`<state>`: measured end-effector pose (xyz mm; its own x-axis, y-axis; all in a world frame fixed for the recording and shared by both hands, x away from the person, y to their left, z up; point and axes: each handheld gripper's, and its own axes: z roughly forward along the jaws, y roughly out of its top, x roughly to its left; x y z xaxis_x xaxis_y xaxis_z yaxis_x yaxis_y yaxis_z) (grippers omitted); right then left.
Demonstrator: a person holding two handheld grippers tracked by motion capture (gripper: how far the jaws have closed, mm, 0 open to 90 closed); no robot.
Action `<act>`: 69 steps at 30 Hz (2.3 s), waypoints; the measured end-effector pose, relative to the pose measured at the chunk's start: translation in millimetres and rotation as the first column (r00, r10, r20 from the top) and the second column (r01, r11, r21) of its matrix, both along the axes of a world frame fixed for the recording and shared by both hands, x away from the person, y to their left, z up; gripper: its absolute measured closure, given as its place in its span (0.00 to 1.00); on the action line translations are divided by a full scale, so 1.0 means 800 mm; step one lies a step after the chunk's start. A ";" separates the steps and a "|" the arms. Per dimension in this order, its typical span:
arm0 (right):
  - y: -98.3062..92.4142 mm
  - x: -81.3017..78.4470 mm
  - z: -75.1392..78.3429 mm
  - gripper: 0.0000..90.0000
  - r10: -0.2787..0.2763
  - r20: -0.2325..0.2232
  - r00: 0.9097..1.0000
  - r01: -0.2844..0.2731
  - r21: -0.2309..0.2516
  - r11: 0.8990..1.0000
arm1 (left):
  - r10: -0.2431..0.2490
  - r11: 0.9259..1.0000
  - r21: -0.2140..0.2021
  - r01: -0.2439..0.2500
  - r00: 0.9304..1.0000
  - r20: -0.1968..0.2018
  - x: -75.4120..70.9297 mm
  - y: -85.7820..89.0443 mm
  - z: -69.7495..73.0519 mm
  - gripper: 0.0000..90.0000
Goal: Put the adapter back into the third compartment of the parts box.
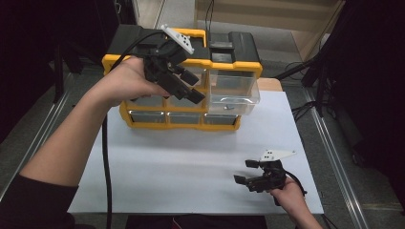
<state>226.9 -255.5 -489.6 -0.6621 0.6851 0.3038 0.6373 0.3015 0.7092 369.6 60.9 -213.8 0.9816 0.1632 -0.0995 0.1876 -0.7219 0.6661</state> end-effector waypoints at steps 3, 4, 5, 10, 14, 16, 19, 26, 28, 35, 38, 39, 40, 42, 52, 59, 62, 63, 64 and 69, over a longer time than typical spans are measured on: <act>0.000 0.000 0.000 0.18 0.000 0.001 1.000 0.000 -0.002 1.000 | 0.007 1.000 -0.006 -0.007 1.000 -0.005 -0.003 0.008 -0.012 0.38; 0.000 0.000 0.000 0.18 0.001 0.002 1.000 -0.001 -0.001 1.000 | 0.006 1.000 -0.003 -0.006 1.000 -0.004 -0.003 0.010 -0.016 0.38; 0.000 0.000 0.000 0.18 0.001 0.003 1.000 -0.001 -0.001 1.000 | 0.007 1.000 -0.004 -0.007 1.000 -0.004 -0.005 0.011 -0.020 0.38; 0.000 0.001 0.000 0.18 0.001 0.002 1.000 -0.001 -0.002 1.000 | 0.021 1.000 -0.004 -0.021 1.000 0.004 -0.009 0.018 -0.039 0.38; 0.000 0.001 0.000 0.18 -0.001 0.001 1.000 0.001 -0.001 1.000 | 0.034 0.999 -0.002 -0.034 0.999 0.004 -0.010 0.022 -0.056 0.38; 0.000 0.001 0.000 0.18 -0.002 0.001 1.000 0.002 -0.002 1.000 | 0.044 0.999 -0.005 -0.044 0.999 0.002 -0.010 0.025 -0.064 0.38; 0.000 0.001 -0.001 0.18 -0.004 -0.001 1.000 0.004 -0.001 1.000 | 0.063 0.998 -0.008 -0.063 0.998 0.008 -0.010 0.026 -0.078 0.38; 0.000 0.001 -0.001 0.18 -0.006 -0.005 1.000 0.006 -0.002 1.000 | 0.066 0.998 -0.017 -0.066 0.998 -0.008 -0.012 0.028 -0.107 0.34; 0.000 0.001 -0.001 0.18 -0.004 -0.006 1.000 0.004 -0.001 1.000 | 0.077 0.997 -0.007 -0.077 0.997 -0.011 -0.013 0.028 -0.115 0.32; 0.000 0.001 -0.002 0.18 -0.004 -0.006 1.000 0.004 -0.003 1.000 | 0.087 0.996 0.011 -0.087 0.996 -0.011 -0.016 0.028 -0.146 0.29; 0.000 0.001 -0.002 0.18 -0.006 -0.007 1.000 0.006 -0.003 1.000 | 0.100 0.995 0.016 -0.100 0.995 -0.020 -0.017 0.029 -0.157 0.29; 0.000 0.001 -0.002 0.18 -0.006 -0.007 1.000 0.006 -0.003 1.000 | 0.108 0.994 0.021 -0.108 0.994 -0.016 -0.017 0.030 -0.161 0.29; 0.000 0.001 -0.002 0.18 -0.004 -0.006 1.000 0.004 -0.005 1.000 | 0.115 0.993 0.024 -0.115 0.993 -0.019 -0.018 0.030 -0.166 0.29; 0.000 0.002 -0.002 0.18 -0.004 -0.006 1.000 0.004 -0.009 1.000 | 0.122 0.992 0.025 -0.121 0.992 -0.029 -0.018 0.031 -0.174 0.29; 0.000 0.001 -0.003 0.18 -0.004 -0.009 1.000 0.003 -0.009 1.000 | 0.172 0.985 0.029 -0.171 0.985 -0.025 -0.026 0.034 -0.216 0.29; 0.000 0.001 -0.002 0.18 -0.004 -0.011 1.000 0.004 -0.008 1.000 | 0.217 0.974 0.060 -0.217 0.976 0.006 -0.033 0.046 -0.247 0.29; 0.001 0.001 -0.002 0.18 -0.003 -0.011 1.000 0.003 -0.007 1.000 | 0.231 0.972 0.038 -0.230 0.973 -0.017 -0.036 0.054 -0.256 0.29; 0.001 0.001 -0.002 0.18 -0.003 -0.011 1.000 0.003 -0.008 1.000 | 0.232 0.972 0.026 -0.231 0.972 -0.026 -0.036 0.057 -0.259 0.29; 0.001 0.001 -0.002 0.18 -0.004 -0.014 1.000 0.004 -0.007 1.000 | 0.238 0.971 0.018 -0.237 0.971 -0.030 -0.038 0.060 -0.262 0.29; 0.002 0.001 -0.002 0.18 0.001 -0.011 1.000 -0.001 -0.008 1.000 | 0.265 0.963 -0.032 -0.267 0.962 -0.065 -0.045 0.068 -0.273 0.29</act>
